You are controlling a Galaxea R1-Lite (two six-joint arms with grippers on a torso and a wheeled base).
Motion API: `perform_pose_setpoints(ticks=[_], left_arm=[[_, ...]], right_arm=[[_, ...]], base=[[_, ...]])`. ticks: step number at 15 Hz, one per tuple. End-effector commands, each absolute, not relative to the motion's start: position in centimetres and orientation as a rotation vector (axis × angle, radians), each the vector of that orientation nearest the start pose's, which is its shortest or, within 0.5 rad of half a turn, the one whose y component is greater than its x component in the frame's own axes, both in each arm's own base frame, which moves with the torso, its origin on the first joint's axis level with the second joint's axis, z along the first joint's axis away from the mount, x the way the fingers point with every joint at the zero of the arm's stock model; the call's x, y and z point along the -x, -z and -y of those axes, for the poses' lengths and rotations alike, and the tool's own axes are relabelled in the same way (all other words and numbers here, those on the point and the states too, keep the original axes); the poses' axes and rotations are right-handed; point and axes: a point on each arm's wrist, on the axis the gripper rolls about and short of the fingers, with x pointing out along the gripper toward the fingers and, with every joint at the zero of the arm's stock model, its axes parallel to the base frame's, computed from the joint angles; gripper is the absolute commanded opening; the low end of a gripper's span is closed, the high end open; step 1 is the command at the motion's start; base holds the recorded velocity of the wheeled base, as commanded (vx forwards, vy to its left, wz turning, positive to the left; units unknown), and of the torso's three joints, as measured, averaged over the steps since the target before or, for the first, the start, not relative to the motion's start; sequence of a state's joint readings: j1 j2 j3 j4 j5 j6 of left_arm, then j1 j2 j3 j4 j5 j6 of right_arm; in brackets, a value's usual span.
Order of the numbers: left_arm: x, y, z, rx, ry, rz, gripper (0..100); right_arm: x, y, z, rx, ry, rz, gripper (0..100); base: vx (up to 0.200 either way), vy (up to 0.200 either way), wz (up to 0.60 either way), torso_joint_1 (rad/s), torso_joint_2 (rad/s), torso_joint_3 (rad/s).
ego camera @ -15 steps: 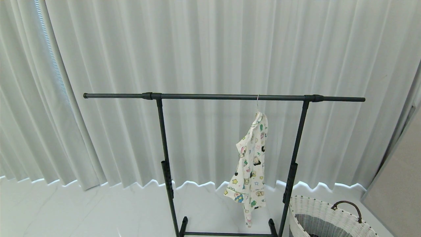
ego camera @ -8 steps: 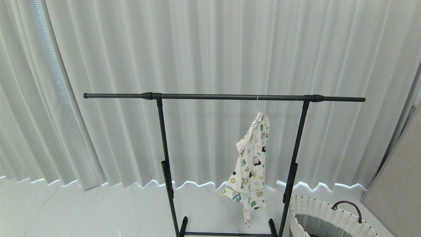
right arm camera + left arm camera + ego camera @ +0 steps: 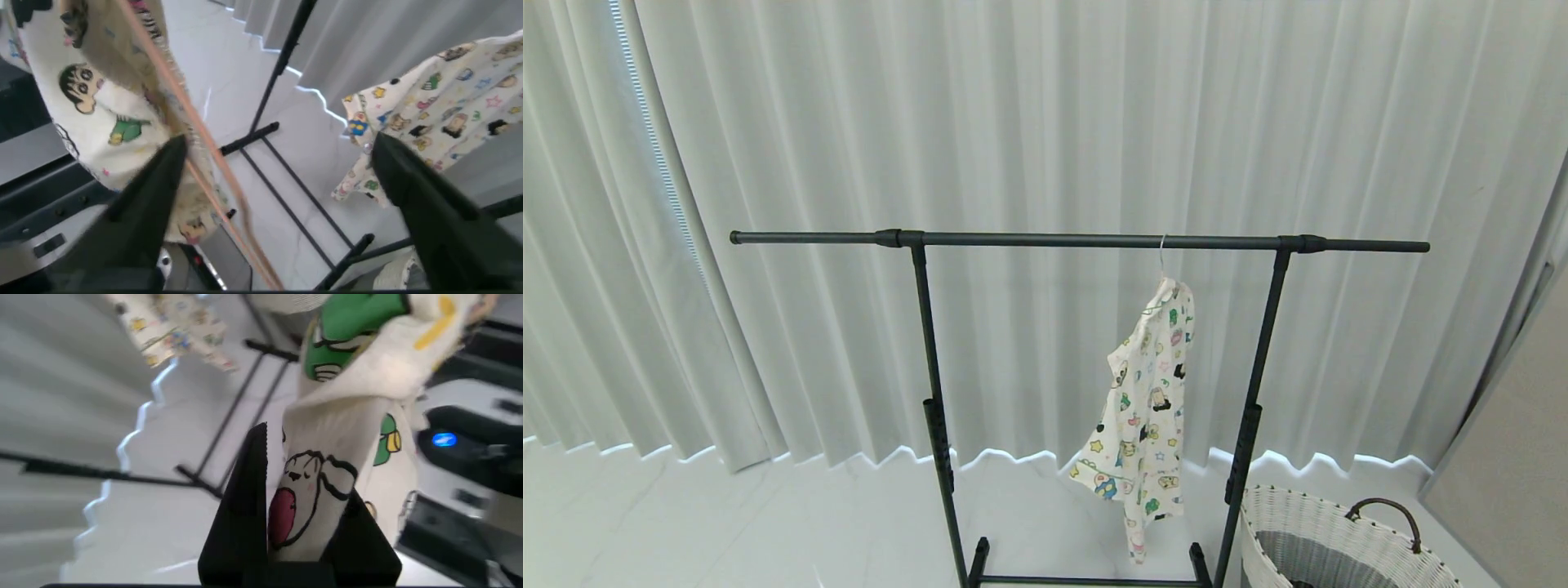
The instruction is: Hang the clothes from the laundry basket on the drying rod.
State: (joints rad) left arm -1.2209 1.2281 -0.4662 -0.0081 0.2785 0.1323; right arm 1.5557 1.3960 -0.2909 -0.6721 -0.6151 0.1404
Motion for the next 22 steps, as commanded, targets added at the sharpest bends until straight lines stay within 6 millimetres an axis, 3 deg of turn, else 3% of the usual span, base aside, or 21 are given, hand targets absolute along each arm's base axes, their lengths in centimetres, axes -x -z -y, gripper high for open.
perform_pose_setpoints(ticks=[1,5,9,13,22], left_arm=[[-5.8,-14.2,13.7,-0.684,0.871,-0.513,0],[-7.9,-15.5,13.7,-0.605,0.637,-0.439,0],[-10.6,-18.8,13.3,-0.433,0.459,-0.312,0],[-11.5,-21.9,14.2,-0.351,0.451,-0.229,0],[-10.7,-22.8,14.9,-0.310,0.505,-0.168,0]], right_arm=[[-1.7,-13.2,-17.9,0.269,-0.890,-0.270,100],[-2.3,-12.5,-16.9,0.284,-0.849,-0.287,100],[-5.3,-12.9,-17.0,0.232,-0.693,-0.305,100],[-8.5,-13.4,-19.1,0.156,-0.564,-0.332,100],[-11.2,-13.4,-24.9,0.108,-0.549,-0.346,100]], base=[[0.000,0.000,0.00,0.000,0.00,0.000],[0.000,0.000,0.00,0.000,0.00,0.000],[0.000,0.000,0.00,0.000,0.00,0.000],[0.000,0.000,0.00,0.000,0.00,0.000],[0.000,0.000,0.00,0.000,0.00,0.000]])
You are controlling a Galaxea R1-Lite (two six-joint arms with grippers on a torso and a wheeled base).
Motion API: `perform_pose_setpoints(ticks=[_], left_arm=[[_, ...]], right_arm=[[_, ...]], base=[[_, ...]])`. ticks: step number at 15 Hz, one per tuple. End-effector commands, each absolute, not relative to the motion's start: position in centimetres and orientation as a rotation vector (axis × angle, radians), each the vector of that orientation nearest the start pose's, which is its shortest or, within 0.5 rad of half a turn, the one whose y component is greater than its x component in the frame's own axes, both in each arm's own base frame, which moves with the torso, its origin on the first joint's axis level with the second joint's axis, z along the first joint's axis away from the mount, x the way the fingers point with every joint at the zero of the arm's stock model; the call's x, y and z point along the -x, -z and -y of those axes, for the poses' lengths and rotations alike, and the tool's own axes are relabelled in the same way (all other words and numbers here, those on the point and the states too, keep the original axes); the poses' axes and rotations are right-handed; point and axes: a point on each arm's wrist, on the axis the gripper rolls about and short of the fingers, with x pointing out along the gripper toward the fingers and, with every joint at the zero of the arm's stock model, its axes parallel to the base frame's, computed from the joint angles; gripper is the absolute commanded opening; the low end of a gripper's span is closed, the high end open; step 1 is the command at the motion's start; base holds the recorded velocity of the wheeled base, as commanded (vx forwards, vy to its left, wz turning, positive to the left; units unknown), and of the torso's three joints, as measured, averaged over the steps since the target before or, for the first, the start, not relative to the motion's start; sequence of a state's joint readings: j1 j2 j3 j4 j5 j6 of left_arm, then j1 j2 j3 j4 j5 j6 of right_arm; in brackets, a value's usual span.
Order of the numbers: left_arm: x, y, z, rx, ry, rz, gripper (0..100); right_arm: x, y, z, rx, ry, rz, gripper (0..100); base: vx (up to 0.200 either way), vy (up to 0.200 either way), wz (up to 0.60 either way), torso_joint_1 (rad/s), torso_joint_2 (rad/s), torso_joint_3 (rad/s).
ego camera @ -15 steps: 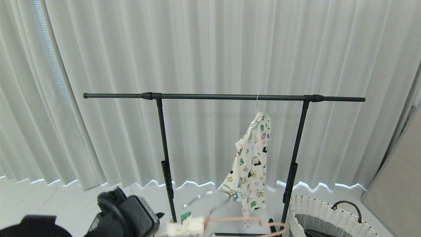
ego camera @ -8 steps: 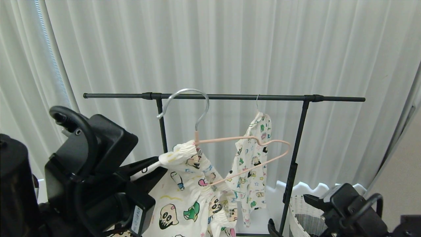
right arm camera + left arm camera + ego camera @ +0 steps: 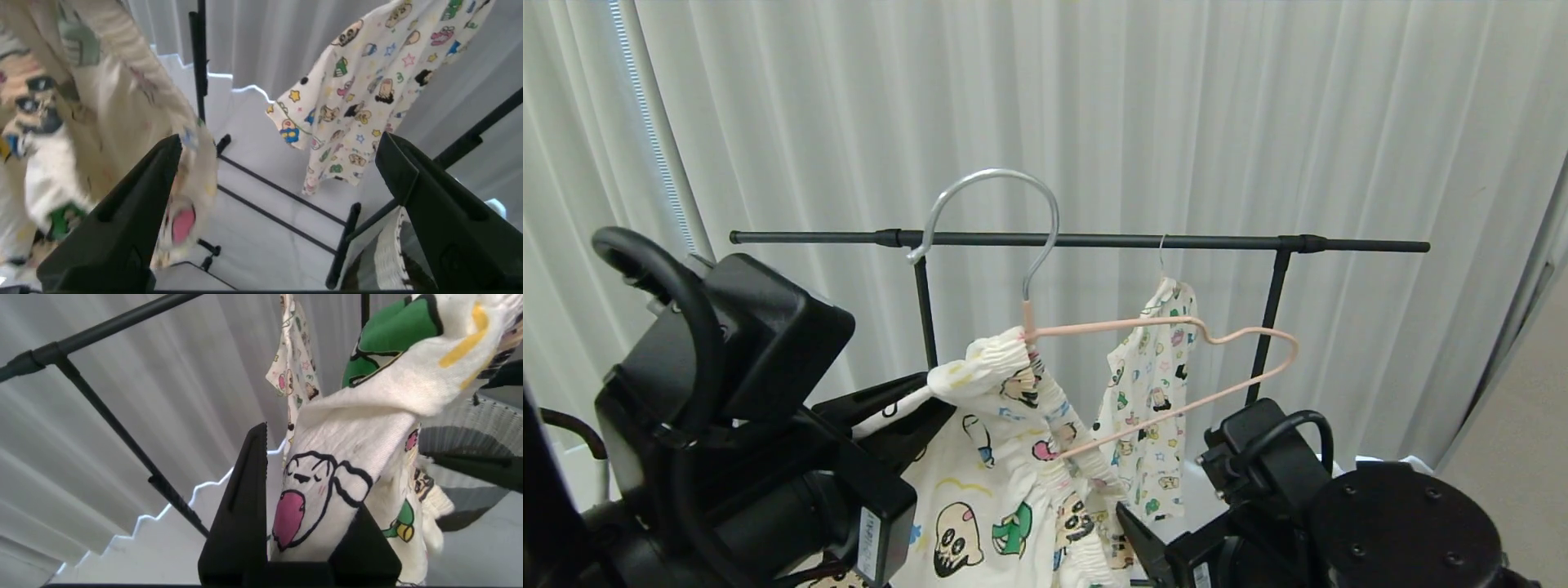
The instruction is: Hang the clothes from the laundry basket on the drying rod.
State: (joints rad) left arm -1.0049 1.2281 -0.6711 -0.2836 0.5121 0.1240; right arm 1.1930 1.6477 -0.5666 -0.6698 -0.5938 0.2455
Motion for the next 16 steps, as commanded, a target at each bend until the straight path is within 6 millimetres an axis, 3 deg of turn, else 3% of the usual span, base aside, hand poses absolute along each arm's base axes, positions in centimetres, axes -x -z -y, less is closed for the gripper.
perform_pose_setpoints(ticks=[1,4,8,12,14,16], left_arm=[[-10.6,-22.9,15.0,-0.306,0.509,-0.163,0],[-10.7,-23.1,15.0,-0.285,0.509,-0.141,0],[-10.1,-23.7,14.0,-0.261,0.501,-0.114,0],[-8.7,-21.6,11.6,-0.338,0.499,-0.121,0],[-8.6,-19.4,10.5,-0.437,0.477,-0.166,0],[-8.6,-18.4,10.4,-0.463,0.479,-0.196,0]], right_arm=[[-11.3,-13.1,-25.1,0.118,-0.552,-0.351,100],[-11.2,-12.4,-25.2,0.150,-0.549,-0.369,100],[-11.0,-11.0,-23.8,0.273,-0.462,-0.410,100],[-12.5,-11.4,-20.5,0.314,-0.240,-0.406,100],[-13.3,-11.9,-18.4,0.299,-0.163,-0.400,100],[-13.9,-12.4,-17.4,0.290,-0.124,-0.392,100]], base=[[0.000,0.000,0.00,0.000,0.00,0.000],[0.000,0.000,0.00,0.000,0.00,0.000],[0.000,0.000,0.00,0.000,0.00,0.000],[0.000,0.000,0.00,0.000,0.00,0.000],[0.000,0.000,0.00,0.000,0.00,0.000],[0.000,0.000,0.00,0.000,0.00,0.000]])
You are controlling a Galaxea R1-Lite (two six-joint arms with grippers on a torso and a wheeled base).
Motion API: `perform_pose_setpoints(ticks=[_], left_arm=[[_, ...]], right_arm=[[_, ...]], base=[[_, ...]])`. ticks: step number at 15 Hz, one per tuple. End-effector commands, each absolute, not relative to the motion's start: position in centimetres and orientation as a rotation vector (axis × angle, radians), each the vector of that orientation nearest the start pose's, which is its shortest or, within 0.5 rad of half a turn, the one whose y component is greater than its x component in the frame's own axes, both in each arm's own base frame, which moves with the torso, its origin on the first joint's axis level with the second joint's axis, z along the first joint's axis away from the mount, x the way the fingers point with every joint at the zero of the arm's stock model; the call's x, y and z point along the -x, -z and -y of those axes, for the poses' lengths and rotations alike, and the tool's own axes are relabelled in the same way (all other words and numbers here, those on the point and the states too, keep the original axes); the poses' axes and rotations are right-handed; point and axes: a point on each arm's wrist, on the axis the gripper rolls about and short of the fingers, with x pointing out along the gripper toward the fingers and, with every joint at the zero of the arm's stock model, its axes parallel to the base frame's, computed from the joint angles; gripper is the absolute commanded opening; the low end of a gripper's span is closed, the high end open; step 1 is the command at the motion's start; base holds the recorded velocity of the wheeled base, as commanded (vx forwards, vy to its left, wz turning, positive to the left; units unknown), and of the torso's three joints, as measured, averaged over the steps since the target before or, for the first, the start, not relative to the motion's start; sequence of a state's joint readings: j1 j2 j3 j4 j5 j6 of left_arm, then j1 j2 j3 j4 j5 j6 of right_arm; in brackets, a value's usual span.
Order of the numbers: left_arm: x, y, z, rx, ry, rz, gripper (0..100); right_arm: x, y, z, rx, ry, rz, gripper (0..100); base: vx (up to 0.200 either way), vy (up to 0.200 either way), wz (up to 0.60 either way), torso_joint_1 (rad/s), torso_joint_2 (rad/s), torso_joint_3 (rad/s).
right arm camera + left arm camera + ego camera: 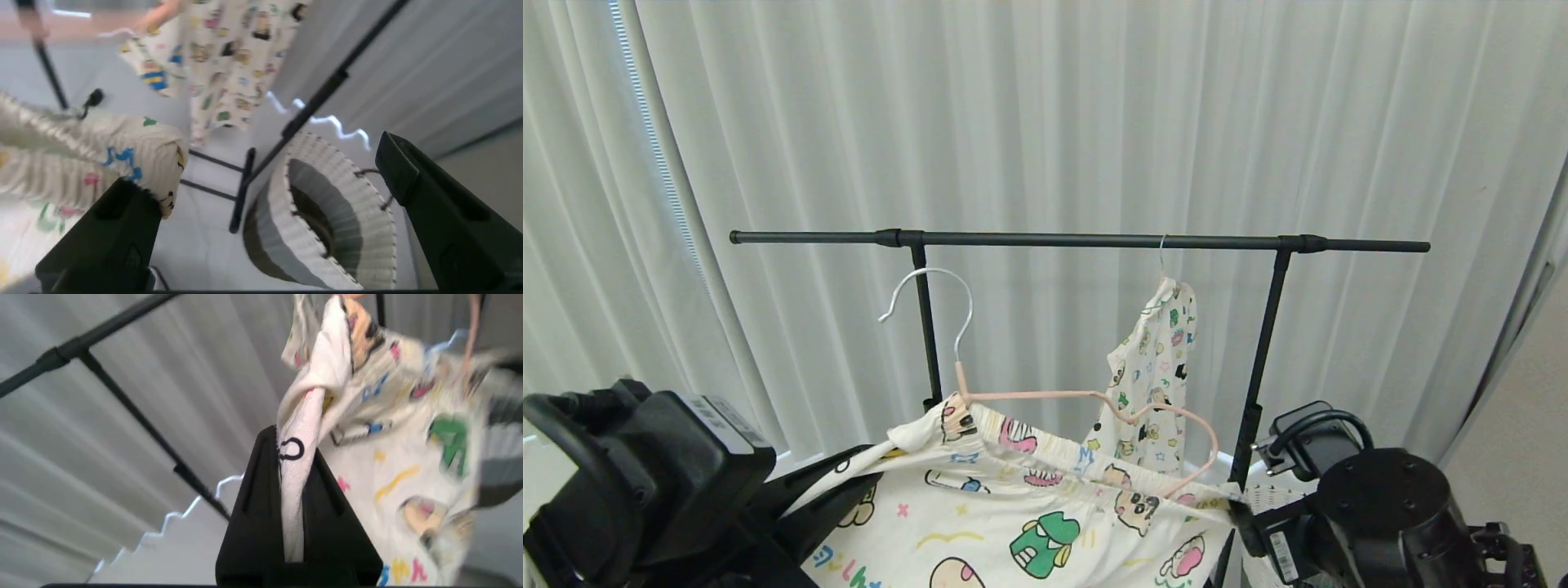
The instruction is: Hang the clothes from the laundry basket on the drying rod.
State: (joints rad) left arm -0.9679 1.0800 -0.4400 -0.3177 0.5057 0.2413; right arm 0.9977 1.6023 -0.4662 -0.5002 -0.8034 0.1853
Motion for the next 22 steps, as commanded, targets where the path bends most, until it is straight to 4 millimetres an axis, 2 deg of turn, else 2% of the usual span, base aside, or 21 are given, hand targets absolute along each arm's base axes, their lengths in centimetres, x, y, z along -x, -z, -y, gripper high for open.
perform_pose_setpoints(ticks=[1,5,9,13,19,22], left_arm=[[-8.6,-18.2,10.4,-0.468,0.481,-0.202,0],[-8.3,-17.7,10.2,-0.483,0.518,-0.208,0],[-7.6,-17.6,9.3,-0.539,0.613,-0.158,0],[-7.1,-16.4,8.8,-0.626,0.664,-0.157,0],[-7.4,-15.7,8.2,-0.686,0.627,-0.175,0],[-9.1,-15.3,7.6,-0.833,0.513,-0.228,0]], right_arm=[[-13.9,-12.4,-17.3,0.287,-0.119,-0.391,100],[-14.0,-12.6,-16.9,0.283,-0.111,-0.389,100],[-15.3,-12.7,-15.9,0.296,-0.078,-0.404,100],[-15.7,-13.2,-16.1,0.275,-0.084,-0.392,100],[-15.8,-13.5,-15.9,0.268,-0.076,-0.387,100],[-15.7,-15.3,-16.2,0.307,-0.183,-0.340,100]], base=[[0.000,0.000,0.00,0.000,0.00,0.000],[0.000,0.000,0.00,0.000,0.00,0.000],[0.000,0.000,0.00,0.000,0.00,0.000],[0.000,0.000,0.00,0.000,0.00,0.000],[0.000,0.000,0.00,0.000,0.00,0.000],[0.000,0.000,0.00,0.000,0.00,0.000]])
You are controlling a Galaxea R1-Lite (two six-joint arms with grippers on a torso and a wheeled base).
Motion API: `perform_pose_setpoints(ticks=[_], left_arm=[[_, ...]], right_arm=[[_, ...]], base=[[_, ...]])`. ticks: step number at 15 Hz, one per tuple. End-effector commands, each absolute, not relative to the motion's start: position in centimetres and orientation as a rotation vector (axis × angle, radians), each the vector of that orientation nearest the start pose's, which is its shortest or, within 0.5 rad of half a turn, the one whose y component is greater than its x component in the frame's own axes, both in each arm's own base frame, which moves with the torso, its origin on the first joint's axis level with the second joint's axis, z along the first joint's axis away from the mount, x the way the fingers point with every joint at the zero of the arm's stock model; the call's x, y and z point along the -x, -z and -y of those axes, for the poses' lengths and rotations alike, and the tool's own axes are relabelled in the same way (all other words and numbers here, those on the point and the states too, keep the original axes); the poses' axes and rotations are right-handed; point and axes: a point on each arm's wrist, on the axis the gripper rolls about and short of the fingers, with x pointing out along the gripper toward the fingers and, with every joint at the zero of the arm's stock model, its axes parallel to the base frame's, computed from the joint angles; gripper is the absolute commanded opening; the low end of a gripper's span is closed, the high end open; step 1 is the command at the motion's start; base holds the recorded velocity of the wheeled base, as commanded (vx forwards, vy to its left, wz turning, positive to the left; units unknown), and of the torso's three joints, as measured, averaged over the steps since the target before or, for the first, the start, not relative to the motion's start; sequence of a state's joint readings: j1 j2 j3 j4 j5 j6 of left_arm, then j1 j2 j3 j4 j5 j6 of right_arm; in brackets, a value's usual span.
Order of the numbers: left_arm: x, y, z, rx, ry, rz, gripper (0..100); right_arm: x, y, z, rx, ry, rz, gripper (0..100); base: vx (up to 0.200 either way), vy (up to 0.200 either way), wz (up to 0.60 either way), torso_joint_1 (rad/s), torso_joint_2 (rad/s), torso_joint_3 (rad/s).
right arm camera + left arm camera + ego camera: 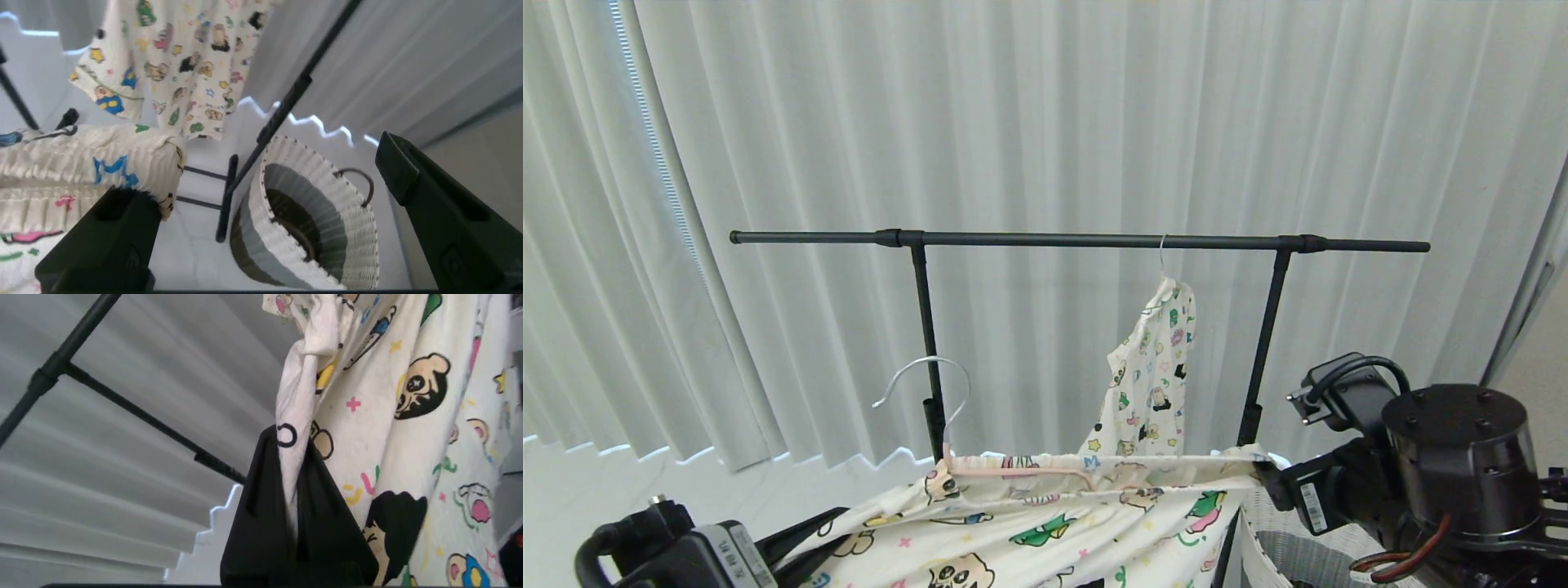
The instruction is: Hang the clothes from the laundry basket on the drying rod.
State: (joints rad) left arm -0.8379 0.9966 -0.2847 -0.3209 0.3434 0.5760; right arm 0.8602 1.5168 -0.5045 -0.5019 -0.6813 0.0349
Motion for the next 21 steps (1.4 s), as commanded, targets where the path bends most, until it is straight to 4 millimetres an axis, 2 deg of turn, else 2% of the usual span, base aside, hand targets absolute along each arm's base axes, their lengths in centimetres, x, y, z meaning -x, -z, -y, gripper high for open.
perform_pose_setpoints(ticks=[1,3,5,7,9,12,15,18,21], left_arm=[[-9.6,-15.3,7.8,-0.847,0.504,-0.246,0],[-10.9,-16.0,8.9,-0.818,0.497,-0.258,0],[-12.3,-17.0,10.0,-0.720,0.466,-0.251,0],[-12.7,-17.3,10.3,-0.679,0.464,-0.220,0],[-12.6,-17.5,10.7,-0.649,0.562,-0.178,0],[-11.7,-17.8,11.2,-0.644,0.672,-0.132,0],[-10.4,-17.6,11.9,-0.653,0.757,-0.108,0],[-9.0,-16.6,11.4,-0.650,0.876,-0.094,0],[-8.4,-16.5,10.8,-0.635,0.928,-0.071,0]], right_arm=[[-15.8,-15.9,-16.5,0.316,-0.210,-0.322,100],[-15.4,-17.1,-17.5,0.316,-0.281,-0.283,100],[-14.2,-17.9,-18.1,0.296,-0.354,-0.253,100],[-12.8,-18.7,-18.4,0.263,-0.489,-0.229,100],[-11.6,-19.3,-18.7,0.242,-0.644,-0.215,100],[-11.3,-19.4,-19.0,0.289,-0.780,-0.197,100],[-11.8,-18.6,-19.8,0.372,-0.901,-0.198,100],[-12.4,-17.8,-19.9,0.472,-1.044,-0.174,100],[-12.8,-17.1,-20.3,0.527,-1.141,-0.159,100]], base=[[0.000,0.000,0.00,0.000,0.00,0.000],[0.000,0.000,0.00,0.000,0.00,0.000],[0.000,0.000,0.00,0.000,0.00,0.000],[0.000,0.000,0.00,0.000,0.00,0.000],[0.000,0.000,0.00,0.000,0.00,0.000],[0.000,0.000,0.00,0.000,0.00,0.000],[0.000,0.000,0.00,0.000,0.00,0.000],[0.000,0.000,0.00,0.000,0.00,0.000],[0.000,0.000,0.00,0.000,0.00,0.000]])
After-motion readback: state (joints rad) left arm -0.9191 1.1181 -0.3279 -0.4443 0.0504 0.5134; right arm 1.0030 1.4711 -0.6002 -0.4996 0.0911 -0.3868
